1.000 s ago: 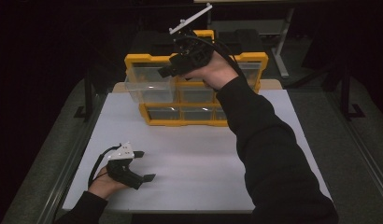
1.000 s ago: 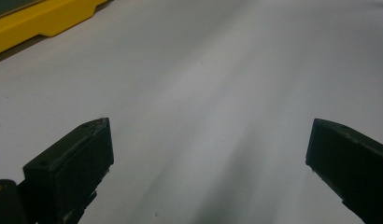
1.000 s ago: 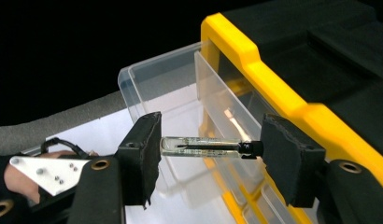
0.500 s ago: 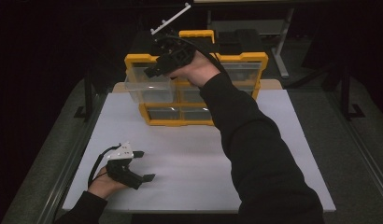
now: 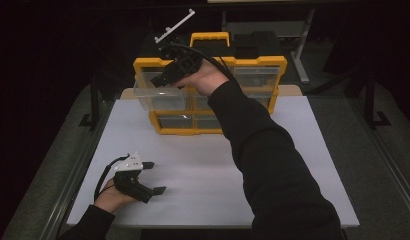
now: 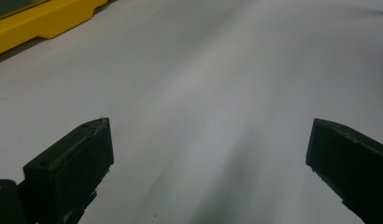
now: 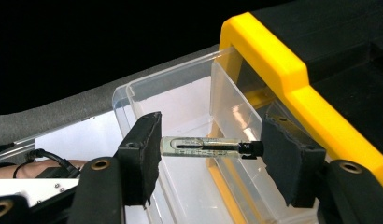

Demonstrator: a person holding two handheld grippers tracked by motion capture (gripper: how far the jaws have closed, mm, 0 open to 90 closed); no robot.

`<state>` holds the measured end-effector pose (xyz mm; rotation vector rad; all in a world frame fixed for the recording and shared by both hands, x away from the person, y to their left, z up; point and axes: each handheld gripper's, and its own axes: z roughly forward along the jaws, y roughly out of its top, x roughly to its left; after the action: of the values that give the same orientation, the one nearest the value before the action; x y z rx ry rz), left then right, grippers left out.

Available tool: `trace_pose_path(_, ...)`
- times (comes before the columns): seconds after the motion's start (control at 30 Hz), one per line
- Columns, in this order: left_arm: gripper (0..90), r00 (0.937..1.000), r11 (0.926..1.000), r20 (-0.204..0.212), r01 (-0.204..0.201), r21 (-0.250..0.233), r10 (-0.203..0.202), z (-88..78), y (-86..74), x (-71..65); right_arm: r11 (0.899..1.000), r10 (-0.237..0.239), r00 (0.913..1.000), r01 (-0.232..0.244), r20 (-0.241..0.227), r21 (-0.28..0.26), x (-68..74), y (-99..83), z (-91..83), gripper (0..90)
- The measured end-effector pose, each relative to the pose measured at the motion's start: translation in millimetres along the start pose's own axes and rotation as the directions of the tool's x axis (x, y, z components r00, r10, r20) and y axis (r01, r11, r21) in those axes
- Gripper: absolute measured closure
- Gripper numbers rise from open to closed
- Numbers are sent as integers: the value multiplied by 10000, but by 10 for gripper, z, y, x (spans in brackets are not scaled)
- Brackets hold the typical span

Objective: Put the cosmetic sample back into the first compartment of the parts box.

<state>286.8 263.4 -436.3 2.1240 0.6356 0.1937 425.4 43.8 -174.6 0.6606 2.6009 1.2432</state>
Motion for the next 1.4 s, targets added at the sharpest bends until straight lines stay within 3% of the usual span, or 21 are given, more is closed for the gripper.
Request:
trace_pose_path(0.53, 2, 10000, 10000, 21, -26, 33, 26, -1, -2, 3, 9999, 98, 9999, -99, 99, 80, -33, -2, 54, 372)
trace_pose_path(0.77, 2, 10000, 10000, 25, 0, 30, 0, 1, -3, 3, 9997, 103, 9999, -101, 88, -208, -31, 12, 10, 339)
trace_pose_path(1.0, 2, 10000, 10000, 26, 71, 62, -71, 12, -2, 0, 9997, 144, 9999, -143, 31, -217, -57, -11, -105, 450)
trace_pose_path(1.4, 2, 10000, 9999, -66, 69, 110, -69, 15, 3, 1, 9979, 410, 9991, -412, -43, -501, -193, -271, -406, 610)
